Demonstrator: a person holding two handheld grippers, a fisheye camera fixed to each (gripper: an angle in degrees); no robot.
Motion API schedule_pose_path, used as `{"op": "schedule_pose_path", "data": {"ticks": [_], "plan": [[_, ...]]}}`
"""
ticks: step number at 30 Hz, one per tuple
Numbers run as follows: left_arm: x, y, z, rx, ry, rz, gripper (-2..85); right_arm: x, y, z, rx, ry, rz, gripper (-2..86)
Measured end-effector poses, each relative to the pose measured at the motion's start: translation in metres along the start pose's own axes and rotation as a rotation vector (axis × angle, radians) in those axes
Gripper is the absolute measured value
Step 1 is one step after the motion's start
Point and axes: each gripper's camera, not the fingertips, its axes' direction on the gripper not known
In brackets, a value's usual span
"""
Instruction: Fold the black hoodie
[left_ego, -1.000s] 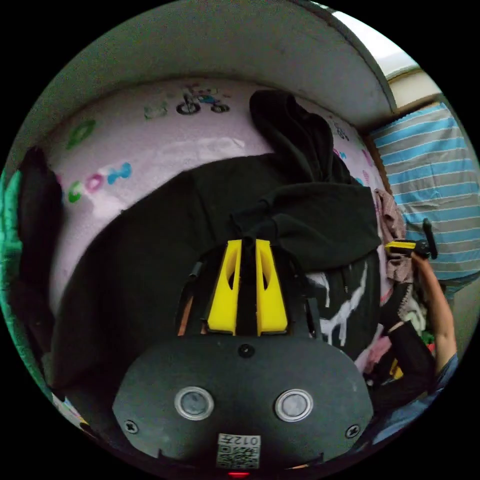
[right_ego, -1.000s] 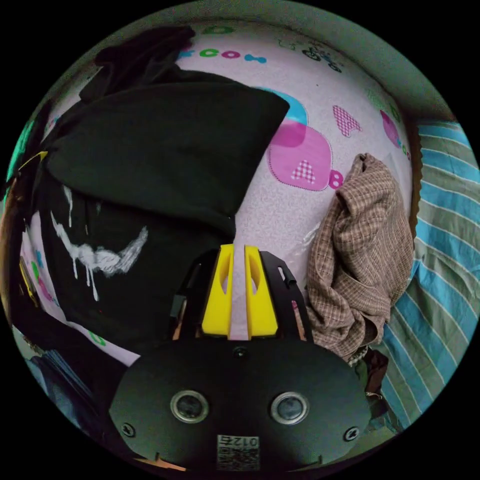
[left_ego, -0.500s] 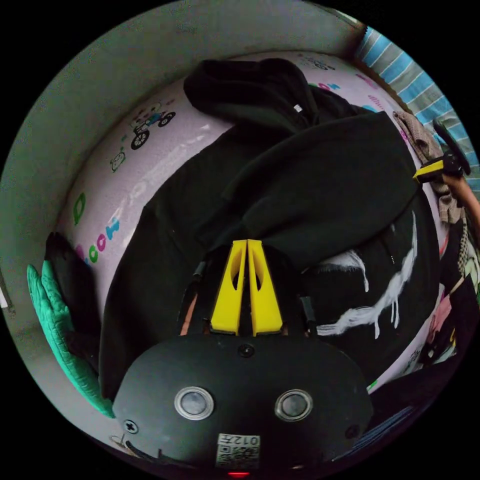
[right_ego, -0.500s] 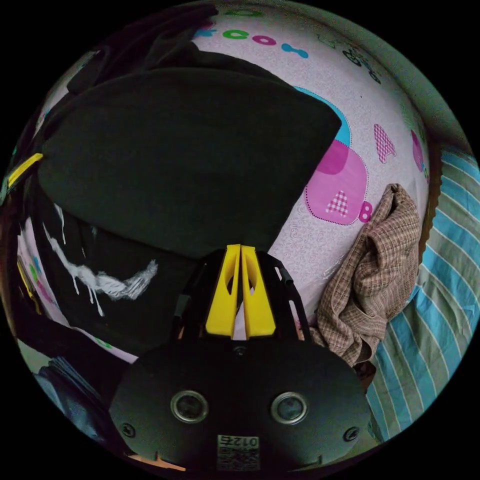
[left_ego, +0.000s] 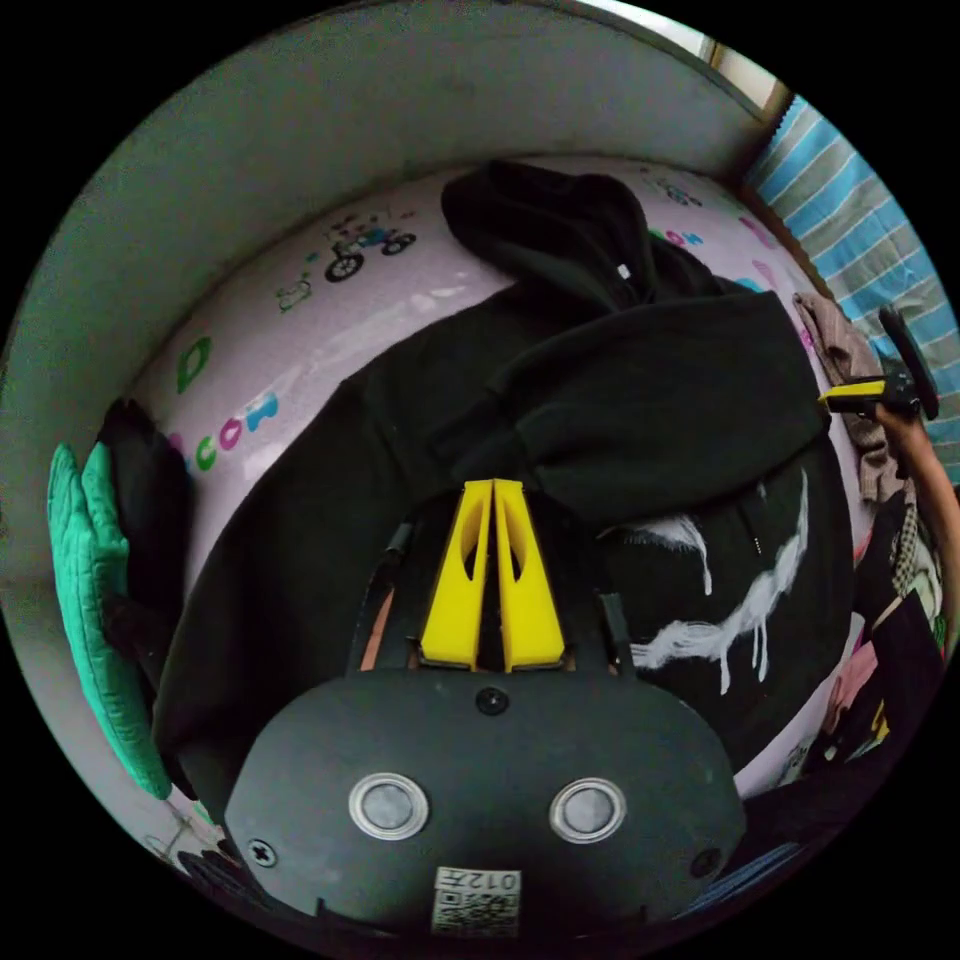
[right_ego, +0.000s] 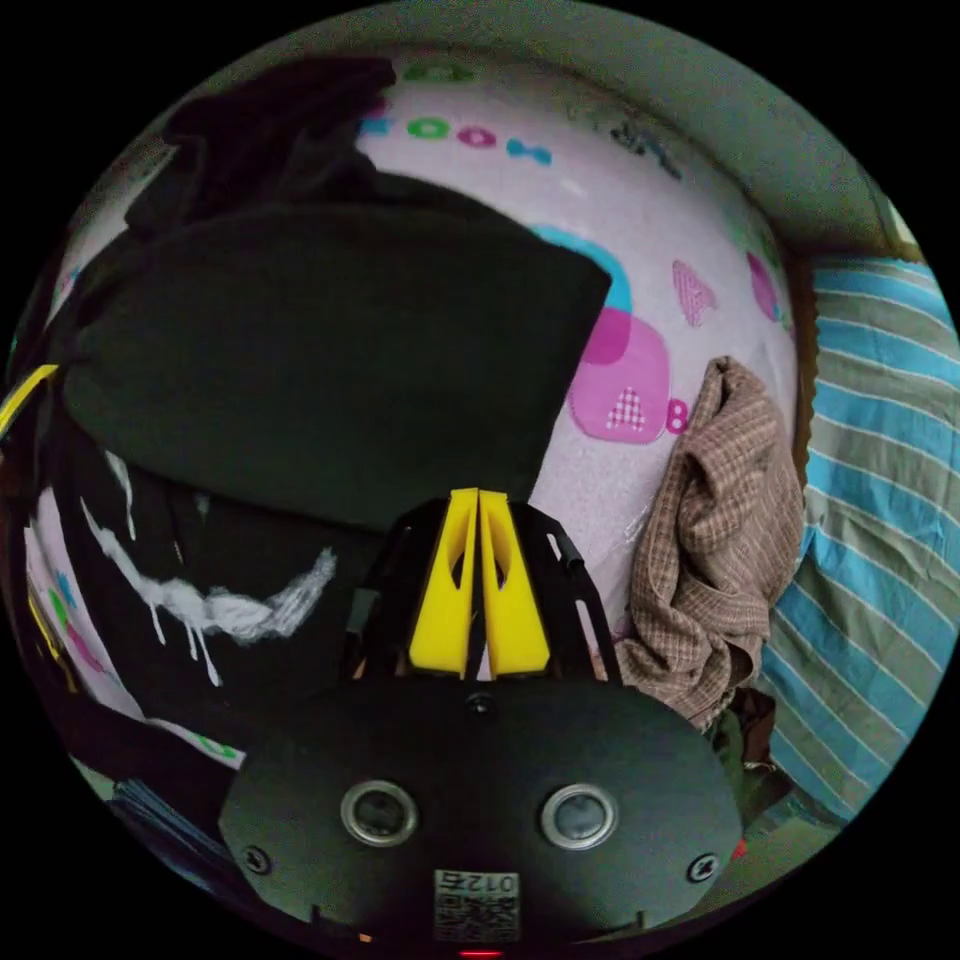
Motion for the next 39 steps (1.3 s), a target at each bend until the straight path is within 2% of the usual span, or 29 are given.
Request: {"op": "schedule_pose_path", "data": {"ticks": [2,7,13,20,30,34,37,39], "plan": [[0.007,0.010,-0.012,0.033,0.010,0.032,0.5,-0.016,-0.003,-0.012,0.067,-0.019,-0.024,-0.9],[0.026,0.011,0.007,-0.088,0.003,0.063,0.6,-0.078,-0.026,-0.018,0.068,-0.272,-0.163,-0.8],[0.041,0.019,0.014,-0.105,-0.070,0.068,0.7,-0.136,-0.036,-0.004,0.029,-0.064,-0.302,-0.9],[0.035,0.023,0.002,-0.141,-0.011,0.063,0.7,-0.159,-0.042,0.000,-0.010,-0.057,-0.293,-0.8],[0.019,0.053,-0.093,0.006,0.029,0.154,0.7,-0.191,-0.028,0.012,0.036,-0.047,-0.207,-0.8],[-0.011,0.087,-0.150,0.044,0.038,0.200,0.7,-0.206,-0.020,0.018,0.048,-0.007,-0.175,-0.8],[-0.057,0.126,-0.184,0.072,0.011,0.124,0.7,-0.216,-0.015,0.023,0.054,0.011,-0.169,-0.8],[-0.106,0.161,-0.198,0.092,-0.089,0.013,1.2,-0.220,-0.011,0.026,0.057,0.013,-0.173,-0.8]]}}
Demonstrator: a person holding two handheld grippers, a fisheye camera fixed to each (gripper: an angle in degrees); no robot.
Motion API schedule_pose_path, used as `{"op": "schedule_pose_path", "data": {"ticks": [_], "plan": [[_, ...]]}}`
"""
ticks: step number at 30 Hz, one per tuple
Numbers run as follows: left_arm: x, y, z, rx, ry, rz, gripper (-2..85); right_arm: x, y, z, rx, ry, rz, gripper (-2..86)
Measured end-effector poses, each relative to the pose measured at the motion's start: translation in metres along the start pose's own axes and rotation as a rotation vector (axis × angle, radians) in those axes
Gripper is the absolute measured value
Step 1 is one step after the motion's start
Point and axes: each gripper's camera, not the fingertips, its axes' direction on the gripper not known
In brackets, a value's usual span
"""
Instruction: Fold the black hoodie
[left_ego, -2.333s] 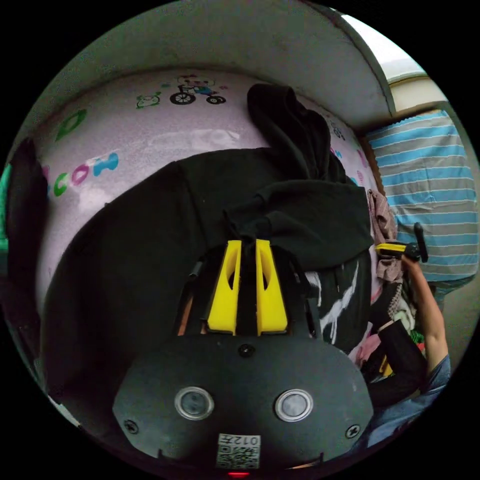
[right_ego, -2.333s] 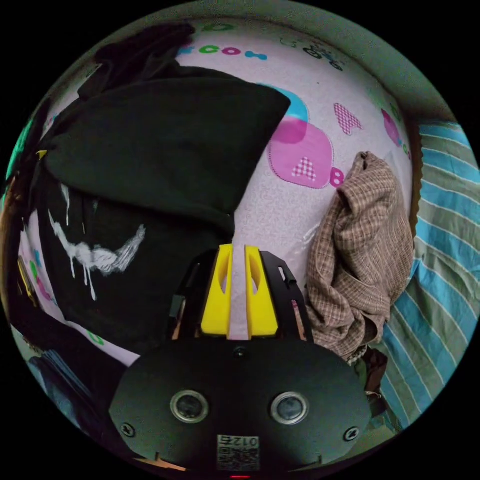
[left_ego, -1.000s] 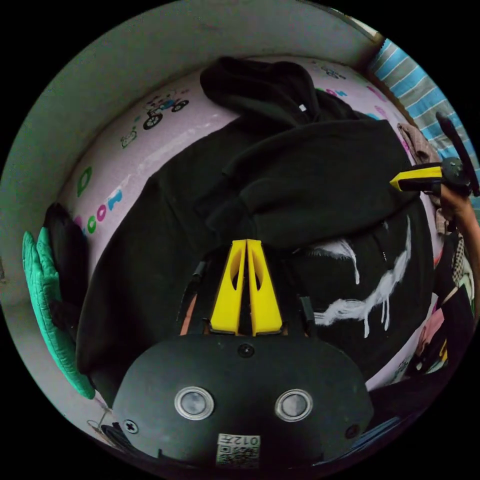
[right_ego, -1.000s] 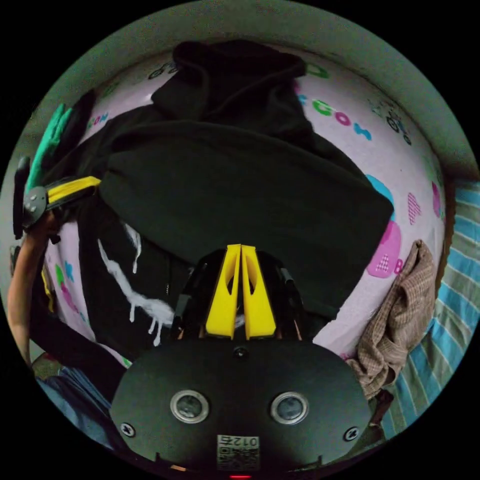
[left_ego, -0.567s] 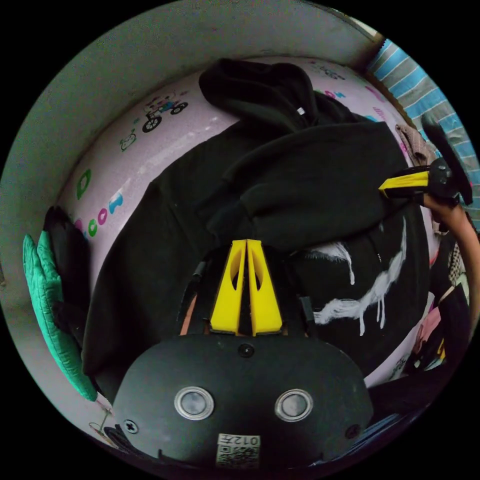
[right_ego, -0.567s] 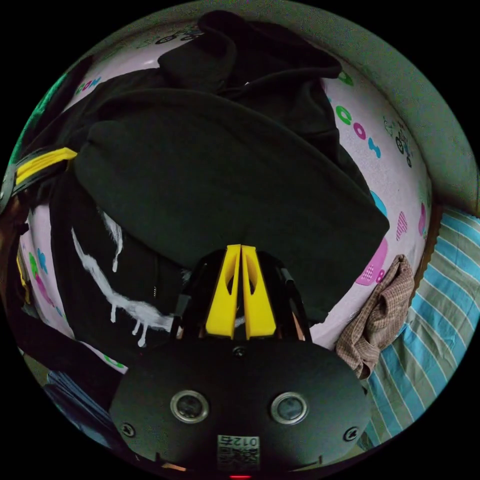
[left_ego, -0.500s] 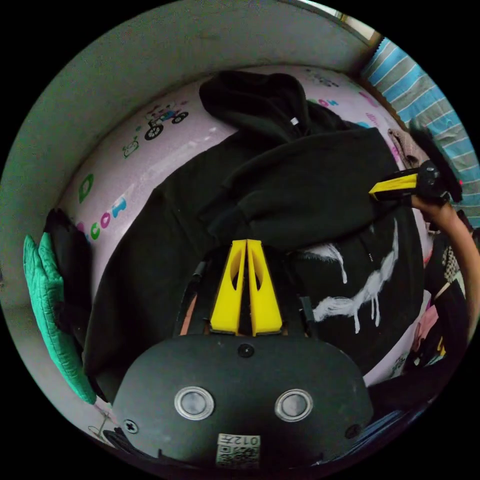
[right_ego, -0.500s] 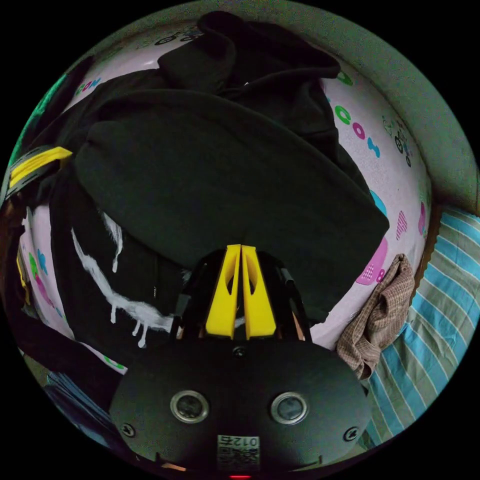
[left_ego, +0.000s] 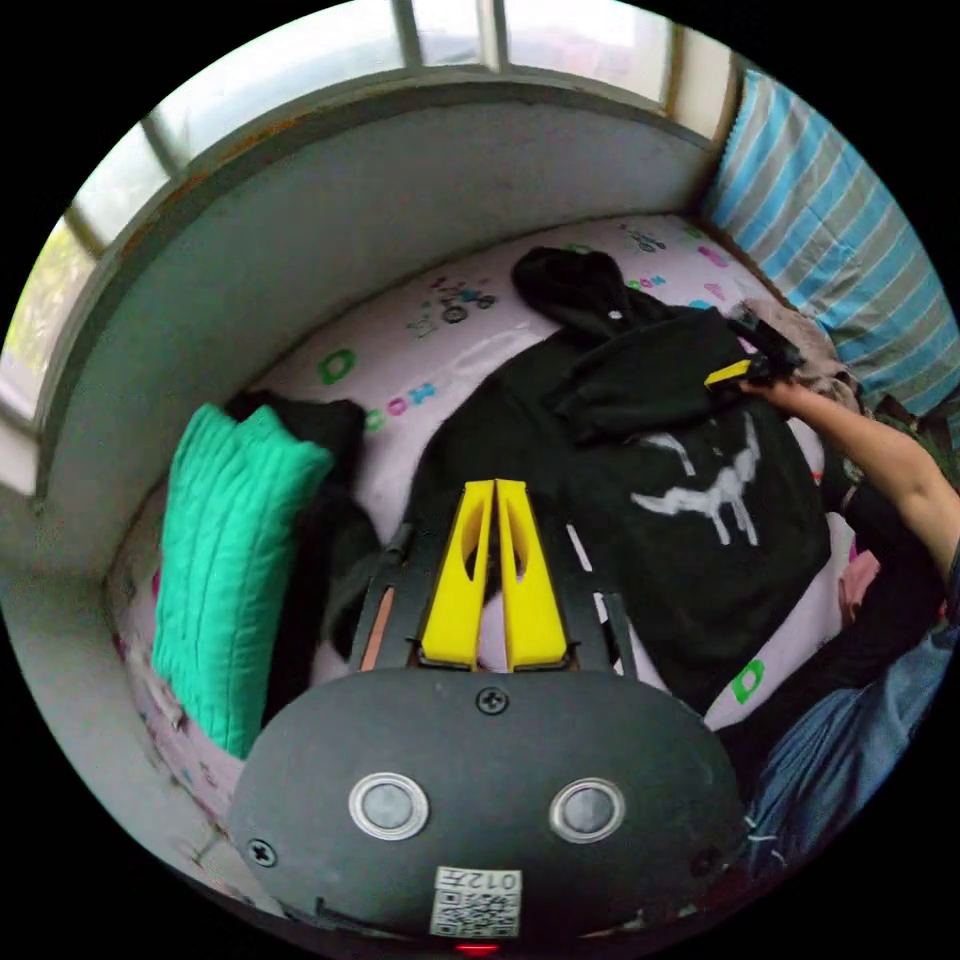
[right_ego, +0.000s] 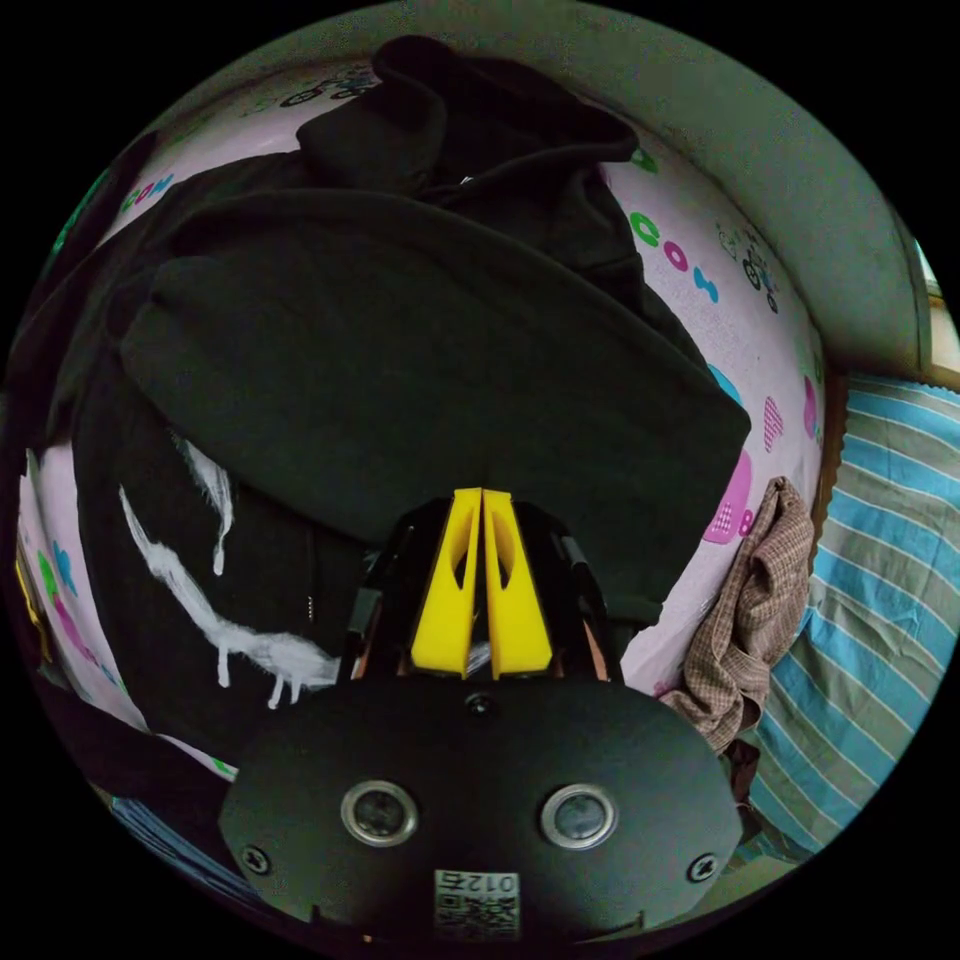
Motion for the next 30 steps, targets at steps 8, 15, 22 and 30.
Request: {"op": "schedule_pose_path", "data": {"ticks": [8,15,22,30], "plan": [[-0.115,0.075,0.068,-0.286,-0.166,-0.254,4.4,-0.018,0.015,0.014,-0.014,0.014,-0.005,-0.8],[-0.143,0.071,0.107,-0.355,-0.157,-0.320,1.9,-0.028,0.032,0.028,-0.042,0.029,-0.020,-0.8],[-0.162,0.053,0.073,-0.504,-0.048,-0.157,0.1,-0.028,0.063,0.041,-0.032,0.021,-0.045,-0.8],[-0.171,-0.006,-0.010,-0.533,0.155,0.001,0.0,-0.018,0.113,0.049,0.010,-0.015,-0.054,-0.8]]}}
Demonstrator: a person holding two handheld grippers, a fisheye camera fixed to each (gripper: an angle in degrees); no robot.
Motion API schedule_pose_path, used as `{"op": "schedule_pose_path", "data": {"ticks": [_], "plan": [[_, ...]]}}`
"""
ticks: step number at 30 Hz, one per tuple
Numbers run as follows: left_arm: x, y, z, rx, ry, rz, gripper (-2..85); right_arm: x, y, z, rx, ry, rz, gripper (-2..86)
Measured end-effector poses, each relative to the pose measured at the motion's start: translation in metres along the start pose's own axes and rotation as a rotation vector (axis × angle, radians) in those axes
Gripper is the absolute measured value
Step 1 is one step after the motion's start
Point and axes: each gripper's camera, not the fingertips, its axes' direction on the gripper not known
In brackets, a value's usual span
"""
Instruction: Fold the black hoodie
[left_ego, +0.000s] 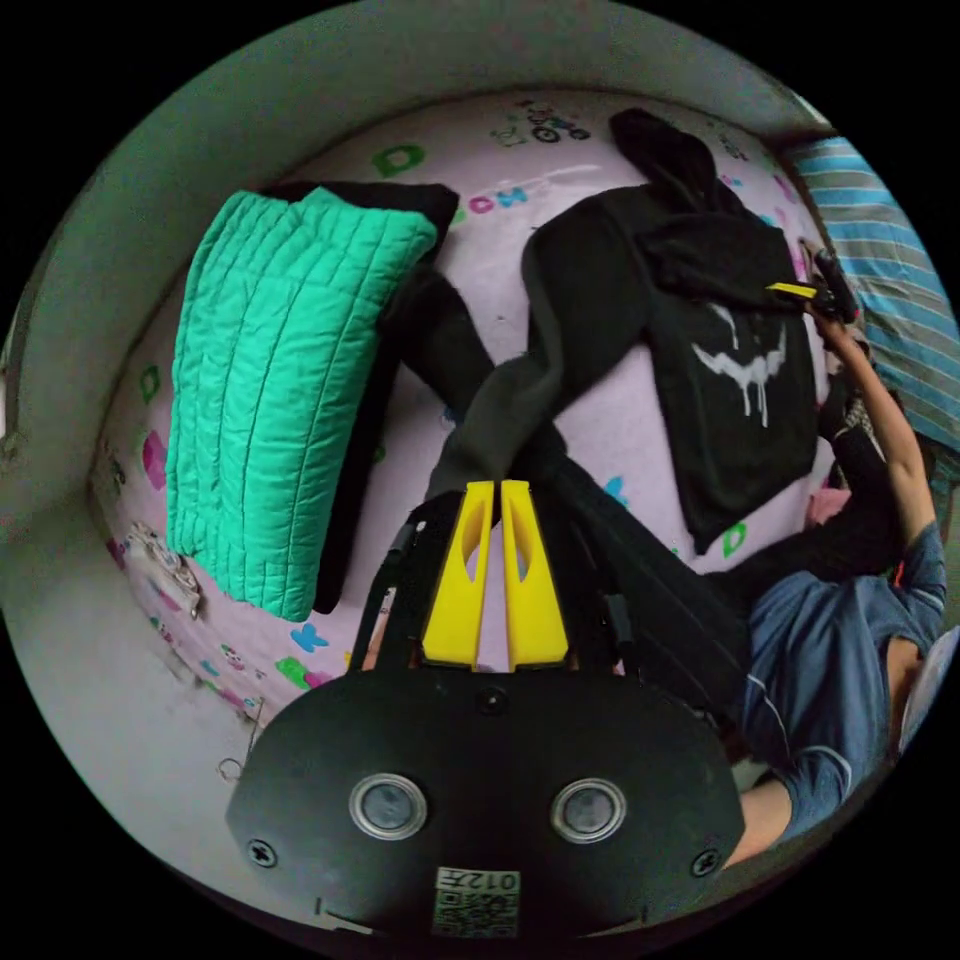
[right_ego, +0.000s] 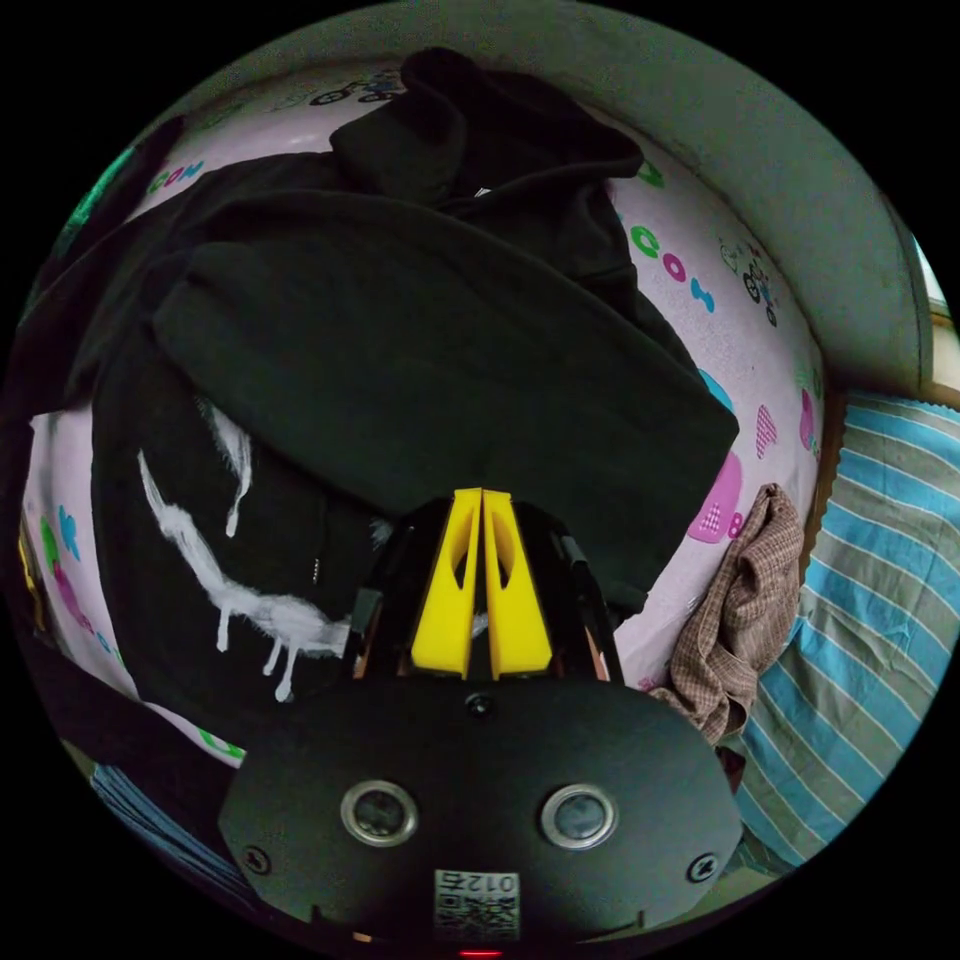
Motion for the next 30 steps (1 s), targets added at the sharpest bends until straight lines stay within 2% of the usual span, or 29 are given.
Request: {"op": "schedule_pose_path", "data": {"ticks": [5,9,17,26,30], "plan": [[0.022,-0.028,-0.023,-0.086,-0.051,0.085,0.1,0.006,0.038,0.010,0.032,-0.032,-0.026,-0.8],[0.044,-0.047,-0.036,-0.067,-0.014,0.172,0.1,0.014,0.069,0.015,0.068,-0.043,-0.047,-0.9],[0.084,-0.083,-0.059,0.065,0.201,0.349,0.1,0.040,0.131,0.024,0.121,-0.118,-0.099,-0.8],[0.102,-0.121,-0.039,0.204,0.473,0.417,0.2,0.064,0.220,0.005,0.399,-0.360,-0.255,0.5],[0.108,-0.140,-0.021,0.223,0.543,0.412,0.2,0.078,0.264,-0.005,0.487,-0.541,-0.350,8.2]]}}
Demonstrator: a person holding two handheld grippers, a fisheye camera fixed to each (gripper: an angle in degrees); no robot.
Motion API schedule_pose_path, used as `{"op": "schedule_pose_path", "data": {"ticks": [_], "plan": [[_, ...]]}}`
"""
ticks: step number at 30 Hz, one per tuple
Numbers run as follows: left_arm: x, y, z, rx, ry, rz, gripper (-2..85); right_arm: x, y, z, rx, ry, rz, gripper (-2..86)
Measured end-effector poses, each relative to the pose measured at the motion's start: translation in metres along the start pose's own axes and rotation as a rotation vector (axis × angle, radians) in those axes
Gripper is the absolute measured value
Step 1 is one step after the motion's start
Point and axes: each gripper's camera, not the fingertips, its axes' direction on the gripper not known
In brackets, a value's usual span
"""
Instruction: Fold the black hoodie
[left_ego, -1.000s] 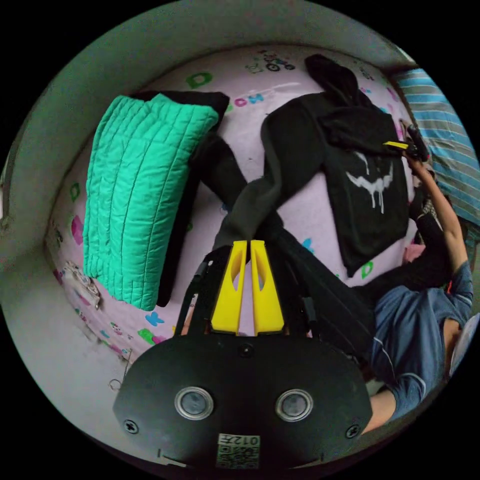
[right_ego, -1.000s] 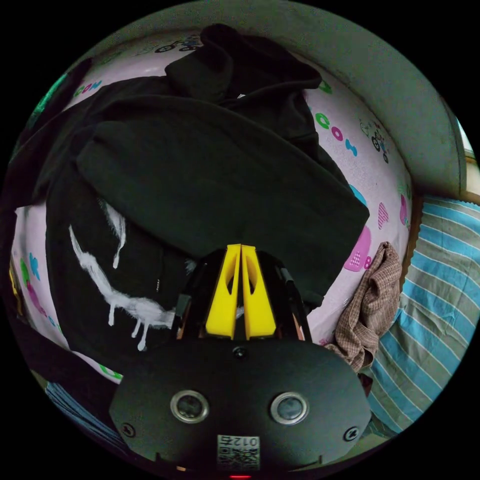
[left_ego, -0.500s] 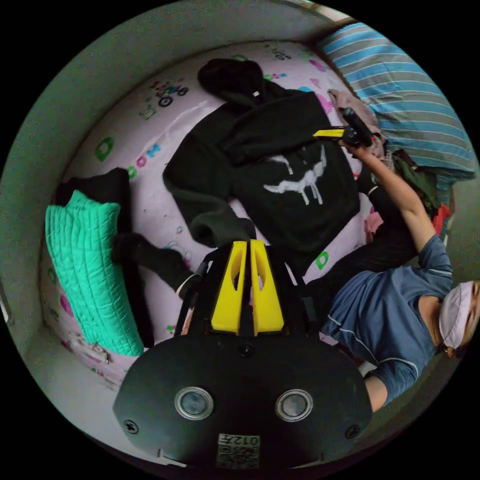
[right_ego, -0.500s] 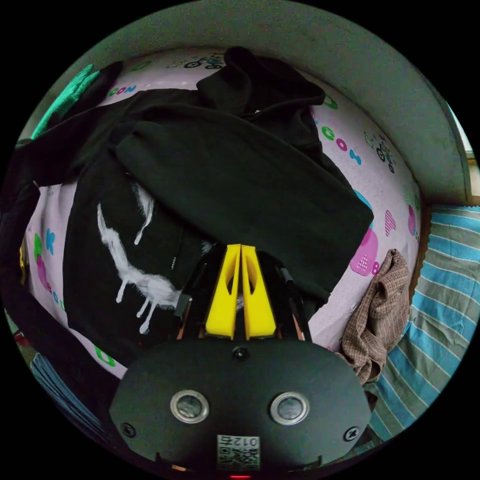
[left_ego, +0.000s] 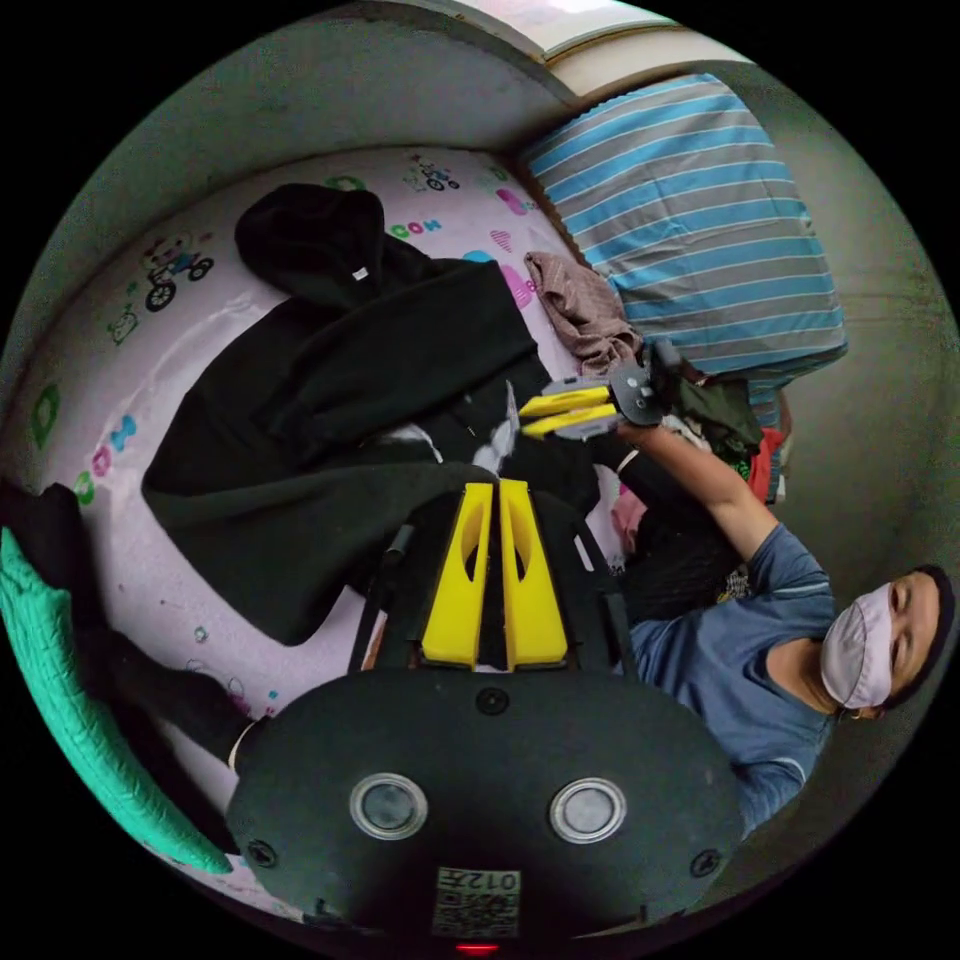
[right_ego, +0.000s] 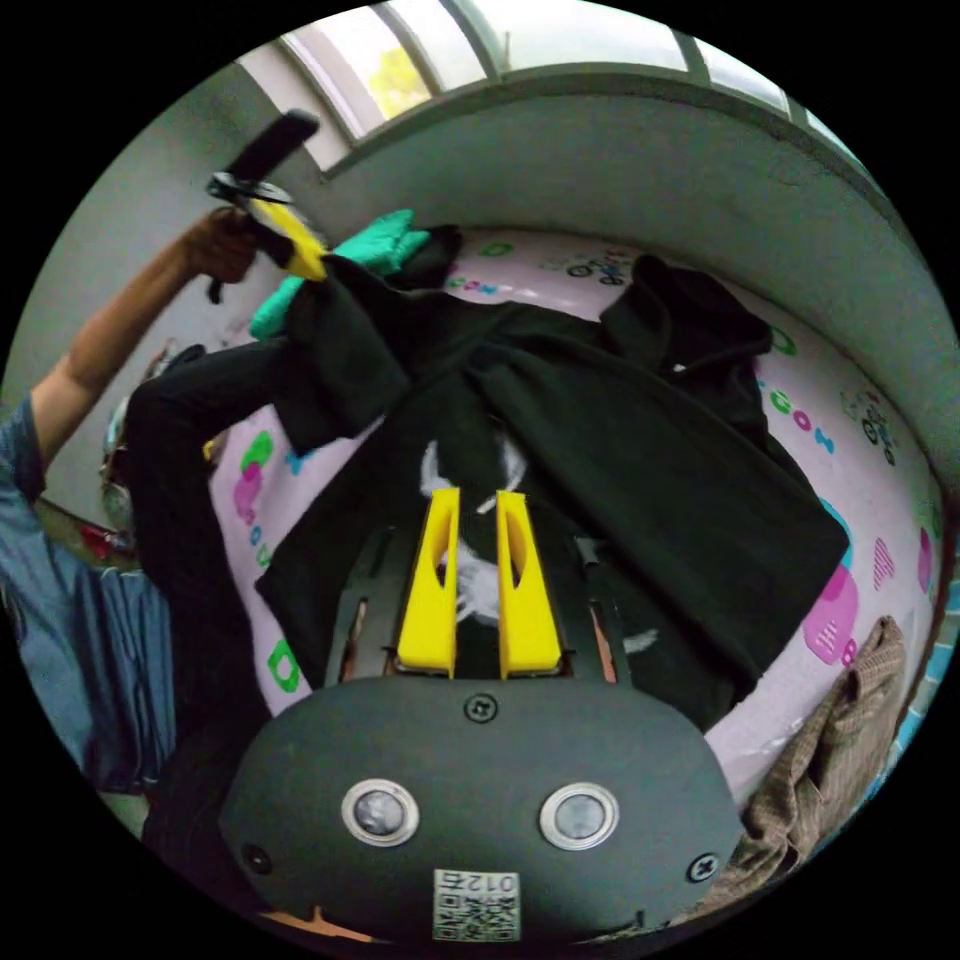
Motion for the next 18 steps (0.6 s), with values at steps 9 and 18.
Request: {"op": "schedule_pose_path", "data": {"ticks": [9,18], "plan": [[-0.007,-0.021,0.028,0.082,0.048,-0.032,0.1,-0.030,0.036,-0.021,0.108,0.069,-0.019,18.2],[0.003,-0.015,0.049,0.177,-0.119,-0.034,0.6,-0.006,0.036,-0.041,-0.026,0.138,0.035,3.6]]}}
